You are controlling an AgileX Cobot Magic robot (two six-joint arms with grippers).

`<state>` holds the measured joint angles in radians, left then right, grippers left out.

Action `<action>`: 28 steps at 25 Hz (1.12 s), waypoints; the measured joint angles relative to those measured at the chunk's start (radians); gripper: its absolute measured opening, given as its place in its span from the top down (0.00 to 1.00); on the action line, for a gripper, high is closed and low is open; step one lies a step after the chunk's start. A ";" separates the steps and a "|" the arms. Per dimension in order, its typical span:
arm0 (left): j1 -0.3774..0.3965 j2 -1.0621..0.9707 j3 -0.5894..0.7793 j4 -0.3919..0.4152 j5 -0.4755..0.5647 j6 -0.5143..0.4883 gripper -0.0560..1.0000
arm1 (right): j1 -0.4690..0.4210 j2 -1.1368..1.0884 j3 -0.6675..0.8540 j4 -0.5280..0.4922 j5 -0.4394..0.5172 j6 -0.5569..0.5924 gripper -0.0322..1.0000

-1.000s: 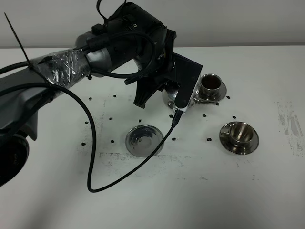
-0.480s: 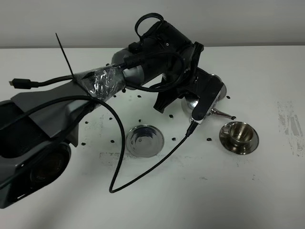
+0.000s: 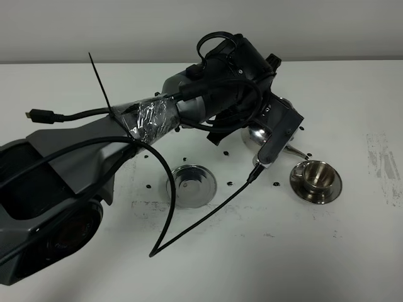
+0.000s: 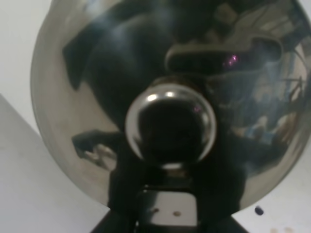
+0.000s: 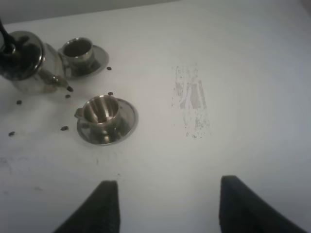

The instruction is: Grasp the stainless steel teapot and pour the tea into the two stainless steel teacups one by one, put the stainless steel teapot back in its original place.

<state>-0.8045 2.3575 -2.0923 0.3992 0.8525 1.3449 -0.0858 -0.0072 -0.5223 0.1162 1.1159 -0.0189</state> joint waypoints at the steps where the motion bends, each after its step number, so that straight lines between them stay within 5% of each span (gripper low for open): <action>1: -0.005 0.000 0.000 0.012 0.000 -0.005 0.77 | 0.000 0.000 0.000 0.000 0.000 0.000 0.54; 28: -0.095 0.023 -0.008 0.250 -0.022 -0.060 0.77 | 0.000 0.000 0.000 0.000 0.000 0.000 0.54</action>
<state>-0.8997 2.3803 -2.1008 0.6497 0.8303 1.2845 -0.0858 -0.0072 -0.5223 0.1162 1.1159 -0.0189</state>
